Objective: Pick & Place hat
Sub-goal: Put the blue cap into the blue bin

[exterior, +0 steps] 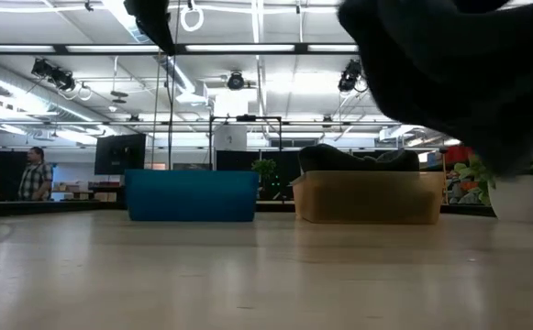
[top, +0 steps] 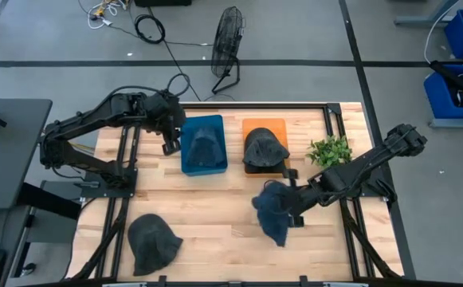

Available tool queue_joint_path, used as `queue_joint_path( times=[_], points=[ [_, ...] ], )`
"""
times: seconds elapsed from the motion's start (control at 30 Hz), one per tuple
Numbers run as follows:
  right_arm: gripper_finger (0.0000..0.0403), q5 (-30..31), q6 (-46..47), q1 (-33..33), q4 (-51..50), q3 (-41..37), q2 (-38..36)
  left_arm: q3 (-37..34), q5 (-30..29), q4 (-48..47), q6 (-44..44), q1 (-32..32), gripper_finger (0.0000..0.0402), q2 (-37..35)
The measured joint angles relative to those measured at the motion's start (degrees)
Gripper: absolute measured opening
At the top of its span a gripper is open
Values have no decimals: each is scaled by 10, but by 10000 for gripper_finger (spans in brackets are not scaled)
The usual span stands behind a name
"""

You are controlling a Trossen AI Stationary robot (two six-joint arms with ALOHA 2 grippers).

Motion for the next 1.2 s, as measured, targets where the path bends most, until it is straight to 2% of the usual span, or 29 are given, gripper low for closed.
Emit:
queue_joint_path(
  times=[0.13, 0.23, 0.33, 0.4, 0.47, 0.57, 0.67, 0.9, 1.07, 1.2],
  points=[
    [3, 25, -122, -30, 64, 1, 2, 0, 12, 4, 40, 0, 122, 4],
    [3, 23, -149, -64, 93, 1, 18, 0, 74, 22, 60, -5, 122, 6],
    [3, -12, -169, -102, 134, 1, 44, 1, 130, 76, 28, -23, 122, 8],
    [3, -39, -198, -121, 162, 1, 66, 1, 148, 108, 9, -38, 122, 11],
    [3, -49, -239, -136, 182, 1, 87, 1, 151, 133, 8, -56, 122, 15],
    [3, -32, -281, -165, 184, 18, 116, 1, 152, 148, 9, -78, 122, 27],
    [3, -11, -286, -198, 189, 50, 140, 1, 148, 159, 21, -98, 122, 45],
    [3, -14, -296, -244, 208, 125, 179, 0, 103, 169, 22, -129, 122, 103],
    [3, -50, -307, -254, 218, 132, 196, 0, 97, 176, 40, -141, 122, 131],
    [3, -54, -309, -255, 215, 132, 208, 0, 96, 189, 37, -146, 122, 145]
  ],
)
